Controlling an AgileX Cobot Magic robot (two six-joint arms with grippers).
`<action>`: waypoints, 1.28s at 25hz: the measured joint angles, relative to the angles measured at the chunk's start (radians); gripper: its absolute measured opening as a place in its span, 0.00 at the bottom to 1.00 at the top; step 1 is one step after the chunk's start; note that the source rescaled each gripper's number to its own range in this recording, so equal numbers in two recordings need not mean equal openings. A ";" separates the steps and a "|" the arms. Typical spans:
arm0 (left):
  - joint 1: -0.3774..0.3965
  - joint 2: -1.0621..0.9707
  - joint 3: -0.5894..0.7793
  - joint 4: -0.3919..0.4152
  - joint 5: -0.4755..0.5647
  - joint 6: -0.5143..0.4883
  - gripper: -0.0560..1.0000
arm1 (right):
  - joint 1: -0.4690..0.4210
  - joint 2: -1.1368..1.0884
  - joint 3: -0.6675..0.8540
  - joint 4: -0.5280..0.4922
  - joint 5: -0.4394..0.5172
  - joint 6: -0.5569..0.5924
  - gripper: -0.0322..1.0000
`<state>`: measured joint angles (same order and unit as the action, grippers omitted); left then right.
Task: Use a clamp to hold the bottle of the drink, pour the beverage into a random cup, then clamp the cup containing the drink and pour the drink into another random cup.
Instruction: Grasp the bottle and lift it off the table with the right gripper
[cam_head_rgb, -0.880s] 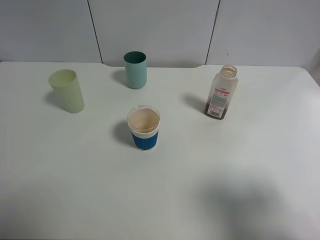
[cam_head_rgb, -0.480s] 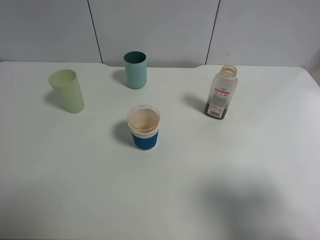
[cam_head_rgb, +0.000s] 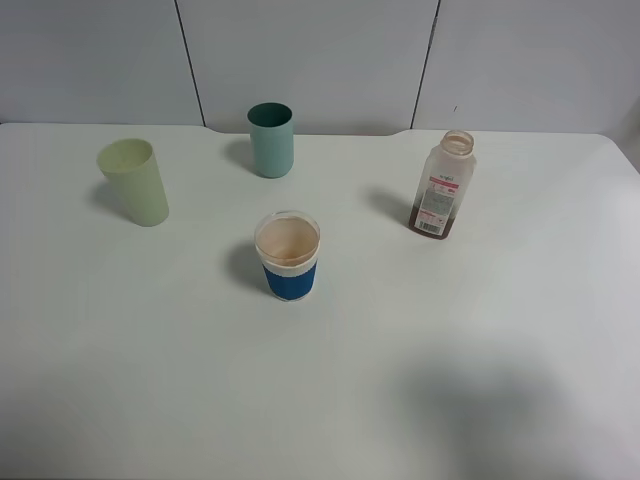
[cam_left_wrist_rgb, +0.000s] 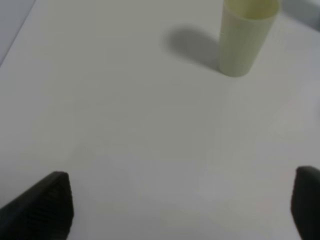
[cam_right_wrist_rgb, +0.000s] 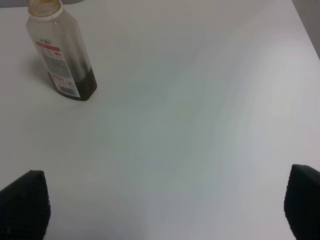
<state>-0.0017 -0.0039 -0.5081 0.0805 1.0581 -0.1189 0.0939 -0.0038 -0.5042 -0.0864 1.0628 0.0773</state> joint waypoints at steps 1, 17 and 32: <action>0.000 0.000 0.000 0.000 0.000 0.000 0.95 | 0.000 0.000 0.000 0.000 0.000 0.000 0.97; 0.000 0.000 0.000 0.000 0.000 0.000 0.95 | 0.000 0.385 -0.144 -0.032 -0.173 -0.062 0.96; 0.000 0.000 0.000 0.000 0.000 0.000 0.95 | 0.084 0.738 -0.144 -0.108 -0.200 -0.230 0.96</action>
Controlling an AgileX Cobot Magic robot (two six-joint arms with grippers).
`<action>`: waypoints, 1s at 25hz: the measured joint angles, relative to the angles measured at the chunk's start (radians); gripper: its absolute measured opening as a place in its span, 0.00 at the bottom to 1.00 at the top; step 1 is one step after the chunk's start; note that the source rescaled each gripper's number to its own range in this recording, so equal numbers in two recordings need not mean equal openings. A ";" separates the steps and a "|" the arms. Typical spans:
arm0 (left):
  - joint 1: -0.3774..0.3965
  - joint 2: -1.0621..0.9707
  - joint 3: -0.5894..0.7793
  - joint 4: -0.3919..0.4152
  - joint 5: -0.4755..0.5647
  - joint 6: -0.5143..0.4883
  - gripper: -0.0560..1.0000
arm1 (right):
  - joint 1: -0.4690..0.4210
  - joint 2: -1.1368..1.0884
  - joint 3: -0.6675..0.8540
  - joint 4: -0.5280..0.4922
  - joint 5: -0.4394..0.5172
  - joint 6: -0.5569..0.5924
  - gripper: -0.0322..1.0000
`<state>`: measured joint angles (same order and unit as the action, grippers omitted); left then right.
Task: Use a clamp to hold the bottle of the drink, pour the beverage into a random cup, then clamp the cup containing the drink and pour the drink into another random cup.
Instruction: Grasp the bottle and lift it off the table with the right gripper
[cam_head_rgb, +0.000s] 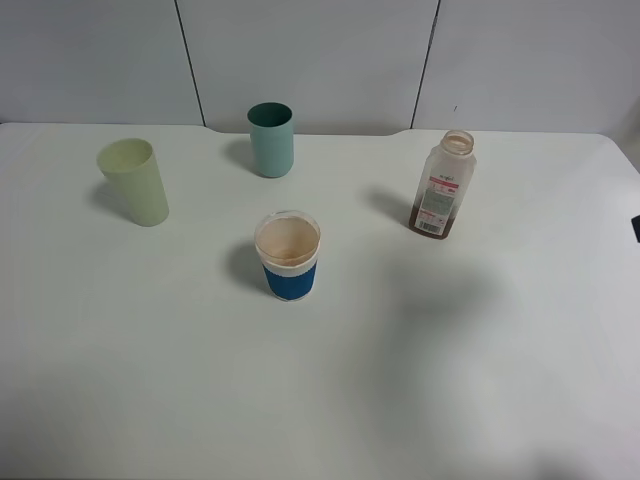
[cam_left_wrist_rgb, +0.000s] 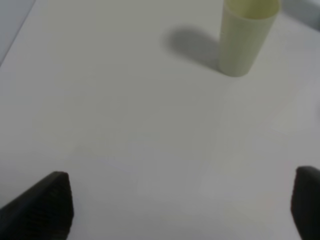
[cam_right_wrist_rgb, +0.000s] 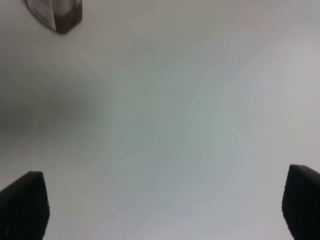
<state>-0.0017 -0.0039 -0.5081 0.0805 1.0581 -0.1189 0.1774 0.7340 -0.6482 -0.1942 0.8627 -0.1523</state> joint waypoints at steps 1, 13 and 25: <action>0.000 0.000 0.000 0.000 0.000 0.000 0.95 | 0.006 0.014 0.000 -0.015 0.000 -0.003 0.96; 0.000 0.000 0.000 0.000 0.000 0.000 0.95 | 0.014 0.055 0.006 -0.176 -0.066 0.011 0.96; 0.000 0.000 0.000 0.000 0.000 0.000 0.95 | 0.014 0.197 0.028 -0.270 -0.219 0.072 0.96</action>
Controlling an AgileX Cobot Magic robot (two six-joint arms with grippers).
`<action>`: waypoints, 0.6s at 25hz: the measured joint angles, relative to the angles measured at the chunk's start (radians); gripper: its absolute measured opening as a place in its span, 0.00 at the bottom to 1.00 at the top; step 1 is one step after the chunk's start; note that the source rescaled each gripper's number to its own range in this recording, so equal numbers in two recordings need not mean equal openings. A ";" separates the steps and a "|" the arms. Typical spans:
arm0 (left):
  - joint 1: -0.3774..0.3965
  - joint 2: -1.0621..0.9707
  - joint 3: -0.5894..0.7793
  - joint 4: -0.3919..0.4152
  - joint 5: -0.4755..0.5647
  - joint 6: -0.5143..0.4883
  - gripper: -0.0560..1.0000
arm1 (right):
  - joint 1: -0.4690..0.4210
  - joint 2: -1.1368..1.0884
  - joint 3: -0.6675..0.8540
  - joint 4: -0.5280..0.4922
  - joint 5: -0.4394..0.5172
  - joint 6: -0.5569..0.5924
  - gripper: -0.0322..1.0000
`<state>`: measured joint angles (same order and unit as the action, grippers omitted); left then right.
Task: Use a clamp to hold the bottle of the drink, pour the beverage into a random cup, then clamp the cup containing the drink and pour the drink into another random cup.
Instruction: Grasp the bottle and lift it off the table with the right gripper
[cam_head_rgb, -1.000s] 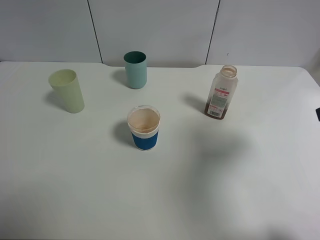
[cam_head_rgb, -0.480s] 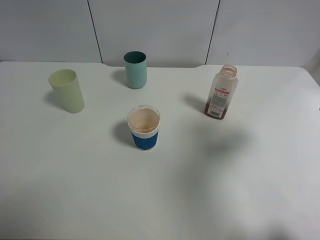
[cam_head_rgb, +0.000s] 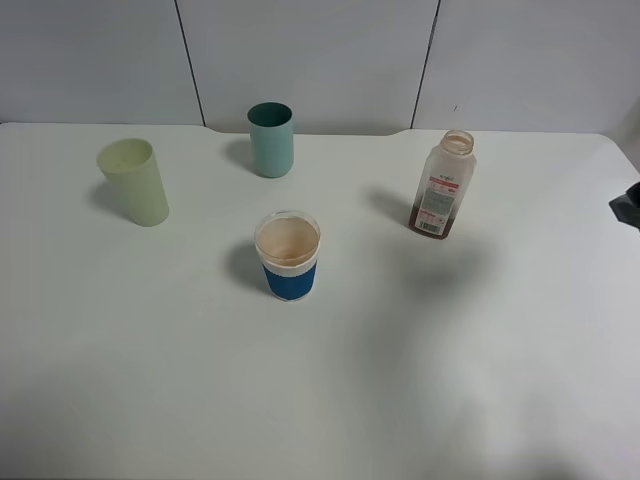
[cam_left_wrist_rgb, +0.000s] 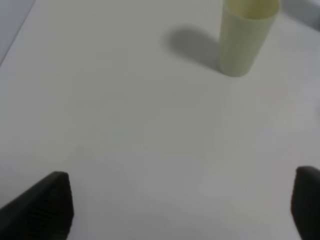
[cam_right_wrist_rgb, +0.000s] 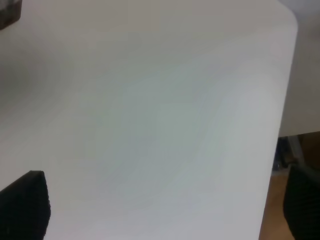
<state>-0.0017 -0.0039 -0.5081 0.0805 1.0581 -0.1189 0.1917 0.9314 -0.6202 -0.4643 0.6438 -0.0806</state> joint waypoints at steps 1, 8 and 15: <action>0.000 0.000 0.000 0.000 0.000 0.000 0.95 | 0.000 0.018 0.000 -0.009 -0.002 -0.003 0.96; 0.000 0.000 0.000 0.000 0.000 0.000 0.95 | 0.000 0.055 0.003 -0.016 -0.076 -0.037 0.96; 0.000 0.000 0.000 0.000 0.000 0.000 0.95 | -0.020 0.055 0.003 -0.037 -0.063 -0.100 0.96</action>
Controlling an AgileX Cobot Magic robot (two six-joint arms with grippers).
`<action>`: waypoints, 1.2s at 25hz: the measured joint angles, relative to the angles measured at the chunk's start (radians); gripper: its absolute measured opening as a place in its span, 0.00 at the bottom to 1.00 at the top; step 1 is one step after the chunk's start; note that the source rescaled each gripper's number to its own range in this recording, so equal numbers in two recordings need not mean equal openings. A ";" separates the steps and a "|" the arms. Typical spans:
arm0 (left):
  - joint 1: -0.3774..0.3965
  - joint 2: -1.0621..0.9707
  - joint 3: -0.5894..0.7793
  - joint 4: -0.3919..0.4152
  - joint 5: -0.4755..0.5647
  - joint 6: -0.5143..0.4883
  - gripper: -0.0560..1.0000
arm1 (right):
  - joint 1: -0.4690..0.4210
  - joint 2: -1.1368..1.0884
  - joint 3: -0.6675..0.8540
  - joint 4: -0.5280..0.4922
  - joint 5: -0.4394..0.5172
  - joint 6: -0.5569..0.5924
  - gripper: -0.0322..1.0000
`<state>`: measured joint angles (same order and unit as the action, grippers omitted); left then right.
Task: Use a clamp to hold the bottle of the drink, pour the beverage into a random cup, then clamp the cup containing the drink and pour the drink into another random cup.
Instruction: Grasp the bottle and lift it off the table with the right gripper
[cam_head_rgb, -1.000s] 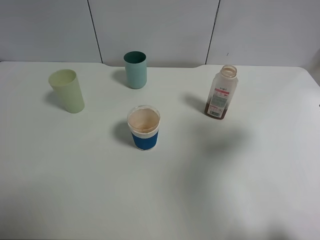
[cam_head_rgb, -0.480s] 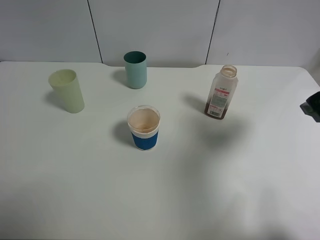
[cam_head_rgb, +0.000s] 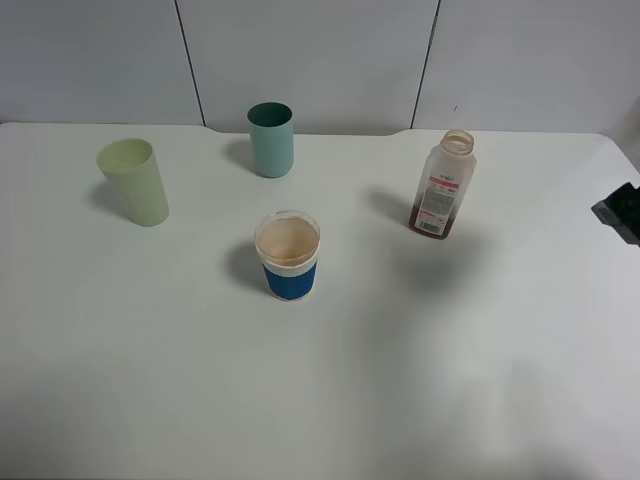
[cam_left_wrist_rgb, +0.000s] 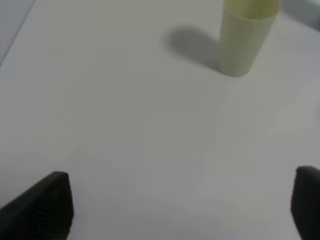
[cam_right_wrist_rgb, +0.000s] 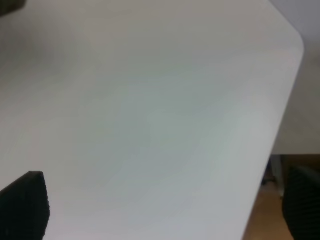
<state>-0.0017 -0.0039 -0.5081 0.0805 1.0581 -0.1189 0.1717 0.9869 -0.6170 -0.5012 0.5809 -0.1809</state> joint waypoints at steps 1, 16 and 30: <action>0.000 0.000 0.000 0.000 0.000 0.000 0.95 | -0.013 0.000 0.000 -0.013 0.011 0.000 0.96; 0.000 0.000 0.000 -0.001 0.000 0.000 0.95 | -0.237 0.000 0.000 -0.373 -0.074 0.233 0.96; 0.000 0.000 0.000 -0.001 0.000 0.000 0.95 | -0.328 0.318 0.000 -0.350 -0.432 0.309 0.96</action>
<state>-0.0017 -0.0039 -0.5081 0.0796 1.0581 -0.1189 -0.1565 1.3045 -0.6170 -0.8513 0.1488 0.1283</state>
